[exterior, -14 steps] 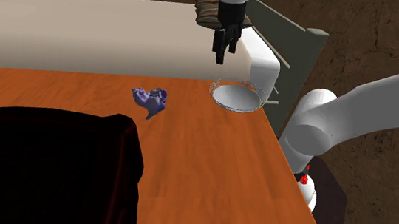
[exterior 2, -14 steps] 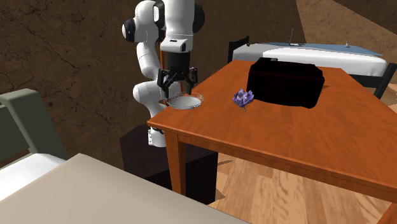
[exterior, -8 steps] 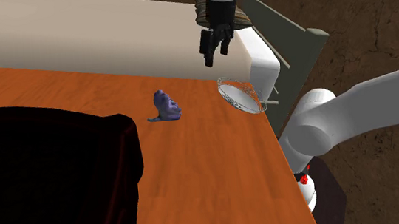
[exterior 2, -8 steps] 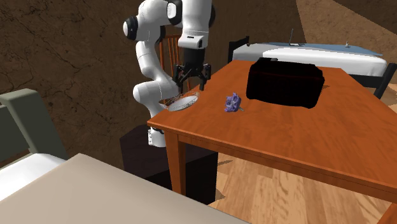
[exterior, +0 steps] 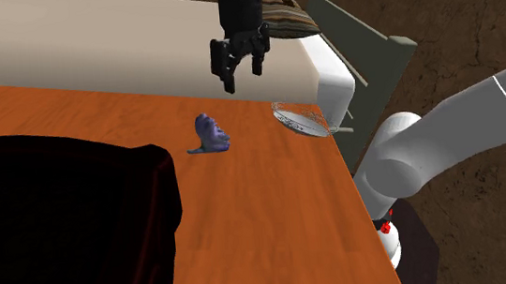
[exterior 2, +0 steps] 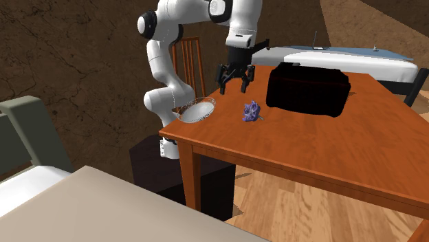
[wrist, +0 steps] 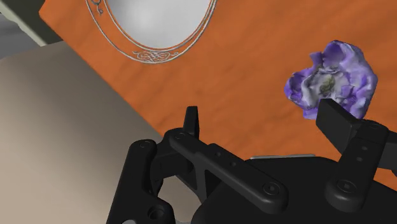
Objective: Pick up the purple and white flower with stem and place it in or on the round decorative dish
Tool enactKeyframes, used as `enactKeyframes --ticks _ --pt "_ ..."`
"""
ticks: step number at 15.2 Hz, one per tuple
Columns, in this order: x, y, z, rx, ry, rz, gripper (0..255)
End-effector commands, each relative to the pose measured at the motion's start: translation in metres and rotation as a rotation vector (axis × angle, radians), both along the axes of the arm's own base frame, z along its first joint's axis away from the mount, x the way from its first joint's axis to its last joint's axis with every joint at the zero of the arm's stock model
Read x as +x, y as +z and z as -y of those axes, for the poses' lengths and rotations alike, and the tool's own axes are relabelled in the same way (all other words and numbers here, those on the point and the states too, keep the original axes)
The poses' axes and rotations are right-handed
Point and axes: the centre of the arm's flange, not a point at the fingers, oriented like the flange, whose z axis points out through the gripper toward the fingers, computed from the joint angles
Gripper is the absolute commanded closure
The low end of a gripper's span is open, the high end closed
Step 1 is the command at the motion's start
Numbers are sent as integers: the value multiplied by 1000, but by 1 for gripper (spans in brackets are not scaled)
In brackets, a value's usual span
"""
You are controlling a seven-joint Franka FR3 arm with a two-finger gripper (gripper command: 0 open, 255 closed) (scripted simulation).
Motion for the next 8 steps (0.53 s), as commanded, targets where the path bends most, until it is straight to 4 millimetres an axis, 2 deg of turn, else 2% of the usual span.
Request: enactKeyframes --ticks 1,8 --pt "5 1 -28 -4 -17 -5 0" --pt "26 8 -120 -19 -70 -20 0"
